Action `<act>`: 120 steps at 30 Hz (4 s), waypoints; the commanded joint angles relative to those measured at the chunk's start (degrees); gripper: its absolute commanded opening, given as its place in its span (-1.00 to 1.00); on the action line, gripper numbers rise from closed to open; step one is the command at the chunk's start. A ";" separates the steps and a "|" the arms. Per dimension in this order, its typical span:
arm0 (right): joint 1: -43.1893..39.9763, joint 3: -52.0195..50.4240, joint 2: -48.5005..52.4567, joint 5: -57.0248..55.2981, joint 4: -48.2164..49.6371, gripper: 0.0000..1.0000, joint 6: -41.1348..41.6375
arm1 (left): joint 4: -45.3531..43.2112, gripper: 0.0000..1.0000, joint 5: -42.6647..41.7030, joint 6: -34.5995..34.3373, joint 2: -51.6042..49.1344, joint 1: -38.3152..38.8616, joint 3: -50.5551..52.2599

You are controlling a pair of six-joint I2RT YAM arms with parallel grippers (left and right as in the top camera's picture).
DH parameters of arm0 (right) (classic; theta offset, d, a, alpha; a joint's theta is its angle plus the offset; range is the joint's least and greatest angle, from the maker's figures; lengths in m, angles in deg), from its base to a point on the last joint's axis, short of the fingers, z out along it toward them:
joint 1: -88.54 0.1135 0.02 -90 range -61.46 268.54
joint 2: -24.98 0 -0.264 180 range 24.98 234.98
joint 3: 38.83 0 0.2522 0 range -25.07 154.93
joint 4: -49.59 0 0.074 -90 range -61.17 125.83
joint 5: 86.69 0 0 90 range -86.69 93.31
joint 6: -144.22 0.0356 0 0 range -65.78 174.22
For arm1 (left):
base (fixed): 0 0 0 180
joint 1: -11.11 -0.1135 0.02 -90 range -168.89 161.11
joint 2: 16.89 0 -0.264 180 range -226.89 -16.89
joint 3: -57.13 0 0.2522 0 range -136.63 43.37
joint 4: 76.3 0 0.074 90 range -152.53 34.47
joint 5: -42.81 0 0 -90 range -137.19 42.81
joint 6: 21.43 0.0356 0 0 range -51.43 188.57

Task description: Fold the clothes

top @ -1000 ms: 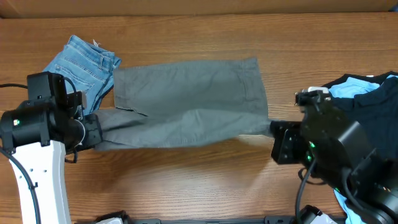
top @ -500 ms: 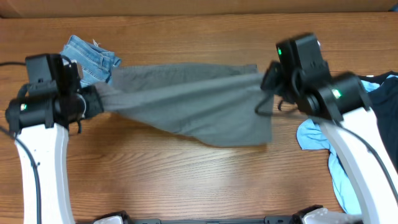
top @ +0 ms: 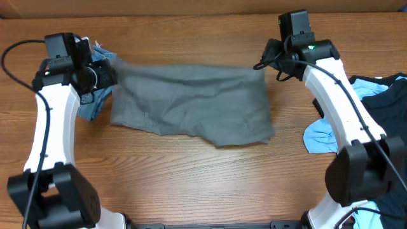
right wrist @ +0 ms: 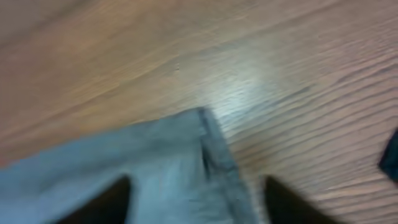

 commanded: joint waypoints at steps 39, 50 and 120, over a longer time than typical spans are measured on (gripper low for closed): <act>-7.82 -40.74 -4.92 38.45 7.28 -0.74 1.73 | 29.81 1.00 -5.16 8.11 7.45 -0.35 -1.68; -17.97 -25.46 -11.58 5.40 -9.03 -0.92 -1.79 | 30.88 1.00 -6.19 8.11 7.30 0.57 -1.57; 0.00 -27.26 -13.00 41.40 -4.17 -0.12 -12.48 | 26.56 1.00 -5.11 4.17 -0.94 5.53 1.92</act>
